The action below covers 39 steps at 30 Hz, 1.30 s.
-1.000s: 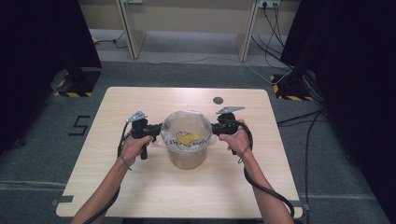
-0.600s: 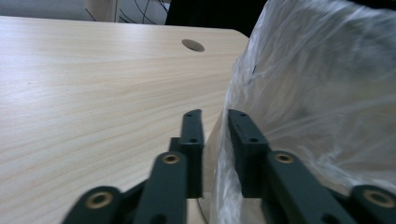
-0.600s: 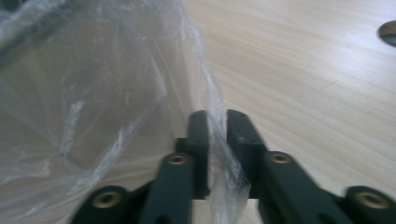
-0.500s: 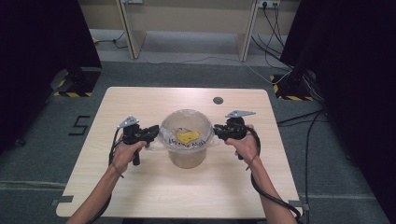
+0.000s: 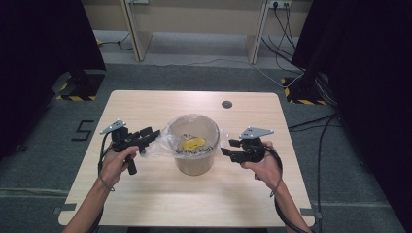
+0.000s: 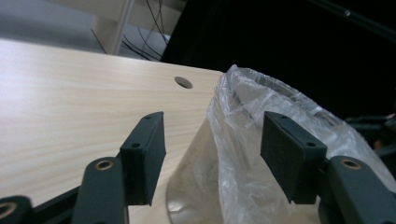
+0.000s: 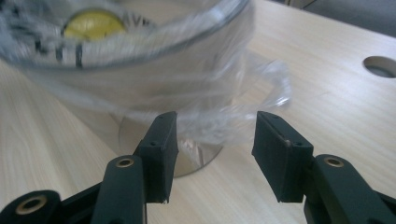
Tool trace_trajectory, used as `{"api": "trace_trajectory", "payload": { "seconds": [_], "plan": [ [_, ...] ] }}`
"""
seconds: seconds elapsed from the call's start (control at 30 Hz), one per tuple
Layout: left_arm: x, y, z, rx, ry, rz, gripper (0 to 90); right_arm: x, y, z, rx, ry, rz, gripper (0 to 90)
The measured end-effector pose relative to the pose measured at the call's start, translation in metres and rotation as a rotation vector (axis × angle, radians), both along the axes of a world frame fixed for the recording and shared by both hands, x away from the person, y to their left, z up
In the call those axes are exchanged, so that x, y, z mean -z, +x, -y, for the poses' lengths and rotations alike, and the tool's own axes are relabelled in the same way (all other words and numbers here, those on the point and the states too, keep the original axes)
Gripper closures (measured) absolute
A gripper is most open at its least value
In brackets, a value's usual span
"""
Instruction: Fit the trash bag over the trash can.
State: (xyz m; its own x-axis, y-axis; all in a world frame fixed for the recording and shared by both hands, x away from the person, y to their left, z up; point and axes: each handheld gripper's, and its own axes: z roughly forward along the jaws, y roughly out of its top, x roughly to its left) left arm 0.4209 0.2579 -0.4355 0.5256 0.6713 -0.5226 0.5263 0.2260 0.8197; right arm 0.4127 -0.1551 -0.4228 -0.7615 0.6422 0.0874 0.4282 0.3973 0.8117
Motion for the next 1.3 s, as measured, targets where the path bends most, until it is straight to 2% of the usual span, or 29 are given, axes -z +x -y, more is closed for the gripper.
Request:
{"api": "trace_trajectory", "payload": {
  "seconds": [0.03,0.07,0.13,0.17,0.23,0.27,0.3,0.33,0.4,0.53,0.6,0.63,0.77,0.8,0.83,0.87,0.9,0.93,0.97,1.07,1.1,1.17,1.23,1.3],
  "plan": [
    [0.005,0.005,-0.002,-0.015,-0.027,-0.037,38.1,0.003,0.0,-0.002,-0.008,-0.002,-0.006,49.8],
    [0.008,0.008,-0.004,-0.022,-0.032,-0.056,38.3,0.006,0.002,-0.006,-0.025,-0.003,-0.013,49.5],
    [0.016,0.011,-0.006,-0.029,-0.013,-0.069,38.8,0.01,0.003,-0.012,-0.043,-0.014,-0.012,49.2],
    [0.021,0.01,-0.006,-0.038,0.012,-0.072,39.1,0.011,0.004,-0.013,-0.048,-0.016,-0.009,49.2],
    [0.025,0.006,-0.007,-0.044,0.023,-0.081,38.9,0.011,0.005,-0.014,-0.059,-0.021,0.001,50.3],
    [0.026,0.003,-0.007,-0.043,0.029,-0.077,38.7,0.012,0.006,-0.014,-0.068,-0.024,0.003,53.2],
    [0.024,0.0,-0.008,-0.04,0.043,-0.069,38.6,0.012,0.005,-0.014,-0.084,-0.035,0.01,60.3],
    [0.022,-0.003,-0.009,-0.04,0.057,-0.055,38.6,0.012,0.005,-0.014,-0.084,-0.035,0.01,60.3],
    [0.015,-0.012,-0.012,-0.044,0.089,-0.021,38.4,0.011,0.004,-0.014,-0.103,-0.037,0.016,67.6],
    [0.007,-0.039,-0.014,-0.009,0.125,0.036,38.6,0.012,0.001,-0.015,-0.118,-0.048,0.039,78.6],
    [0.007,-0.05,-0.012,0.011,0.118,0.043,38.1,0.015,0.001,-0.016,-0.117,-0.077,0.043,85.0],
    [0.011,-0.061,-0.009,0.047,0.12,0.049,38.0,0.015,0.001,-0.016,-0.119,-0.083,0.042,86.2],
    [0.018,-0.07,0.001,0.085,0.151,0.065,37.9,0.017,-0.002,-0.017,-0.123,-0.11,0.05,87.3],
    [0.018,-0.071,0.003,0.093,0.161,0.072,37.7,0.017,-0.003,-0.017,-0.11,-0.111,0.048,81.6],
    [0.019,-0.072,0.007,0.101,0.178,0.079,37.7,0.017,-0.003,-0.017,-0.11,-0.111,0.048,81.6],
    [0.02,-0.071,0.01,0.108,0.194,0.084,37.7,0.017,-0.003,-0.017,-0.089,-0.116,0.05,73.6],
    [0.021,-0.07,0.013,0.121,0.21,0.091,42.3,0.017,-0.002,-0.017,-0.064,-0.139,0.057,59.9],
    [0.021,-0.07,0.017,0.135,0.23,0.107,42.3,0.017,-0.002,-0.017,-0.064,-0.139,0.057,59.9],
    [0.022,-0.069,0.02,0.148,0.246,0.123,46.2,0.018,-0.001,-0.018,-0.058,-0.141,0.064,54.6],
    [0.025,-0.067,0.027,0.193,0.302,0.155,66.0,0.021,0.002,-0.023,-0.064,-0.164,0.1,51.1],
    [0.027,-0.066,0.029,0.203,0.318,0.16,71.7,0.021,0.003,-0.024,-0.071,-0.184,0.112,54.3],
    [0.029,-0.066,0.029,0.216,0.344,0.162,78.4,0.021,0.004,-0.026,-0.11,-0.238,0.142,66.6],
    [0.033,-0.065,0.029,0.223,0.37,0.158,84.2,0.022,0.002,-0.026,-0.123,-0.25,0.135,78.8],
    [0.038,-0.064,0.027,0.23,0.389,0.151,87.0,0.023,0.0,-0.025,-0.135,-0.272,0.144,85.9]
  ]
}}
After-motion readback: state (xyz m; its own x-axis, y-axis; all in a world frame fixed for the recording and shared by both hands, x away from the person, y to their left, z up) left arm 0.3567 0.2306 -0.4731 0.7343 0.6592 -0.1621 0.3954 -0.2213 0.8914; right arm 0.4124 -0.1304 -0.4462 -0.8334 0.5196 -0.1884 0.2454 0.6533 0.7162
